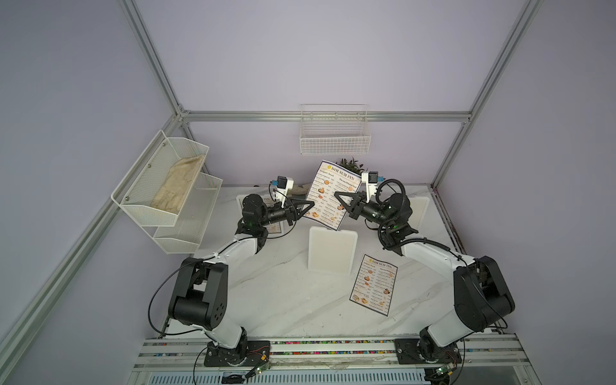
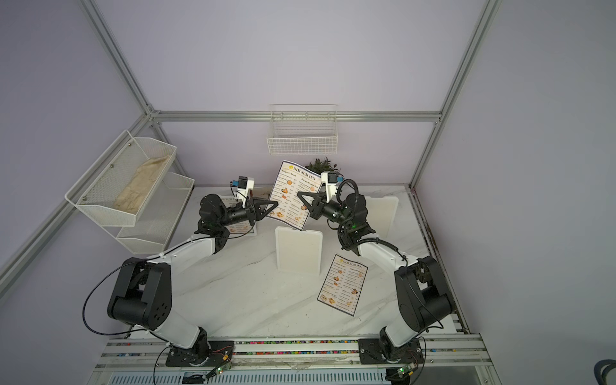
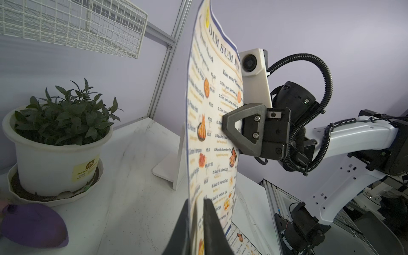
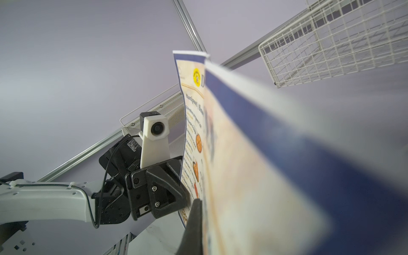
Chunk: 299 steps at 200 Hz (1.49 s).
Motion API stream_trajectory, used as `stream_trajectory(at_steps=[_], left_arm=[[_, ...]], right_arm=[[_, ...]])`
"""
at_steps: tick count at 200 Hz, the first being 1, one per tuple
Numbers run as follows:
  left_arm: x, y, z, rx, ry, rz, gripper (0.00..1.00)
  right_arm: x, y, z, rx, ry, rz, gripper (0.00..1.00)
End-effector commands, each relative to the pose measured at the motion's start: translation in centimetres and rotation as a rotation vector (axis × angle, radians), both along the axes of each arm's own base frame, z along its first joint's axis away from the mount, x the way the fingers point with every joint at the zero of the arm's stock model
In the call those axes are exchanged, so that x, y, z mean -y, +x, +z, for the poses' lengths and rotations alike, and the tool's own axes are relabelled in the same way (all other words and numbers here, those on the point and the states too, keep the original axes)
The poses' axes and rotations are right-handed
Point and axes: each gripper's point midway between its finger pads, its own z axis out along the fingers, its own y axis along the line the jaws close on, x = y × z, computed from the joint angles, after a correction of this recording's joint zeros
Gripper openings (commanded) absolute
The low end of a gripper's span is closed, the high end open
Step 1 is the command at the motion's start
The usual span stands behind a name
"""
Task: Insert the menus into the narrow rack
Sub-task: Insert the menu into the narrow rack.
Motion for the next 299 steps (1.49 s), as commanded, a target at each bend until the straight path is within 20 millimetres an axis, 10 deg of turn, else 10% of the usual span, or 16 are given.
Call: stream_trajectory(at_steps=[1,299], left_arm=[[0.2,0.5,2.0,0.059,-0.007,-0.001,0.12],[0.0,0.2,1.9,0.06,-0.007,0.008,0.19]], right_arm=[[-0.2,0.0,1.6,0.052,0.015,0.001,0.0],[0.2,1.1,0.1,-0.113,0.022,-0.066,0.0]])
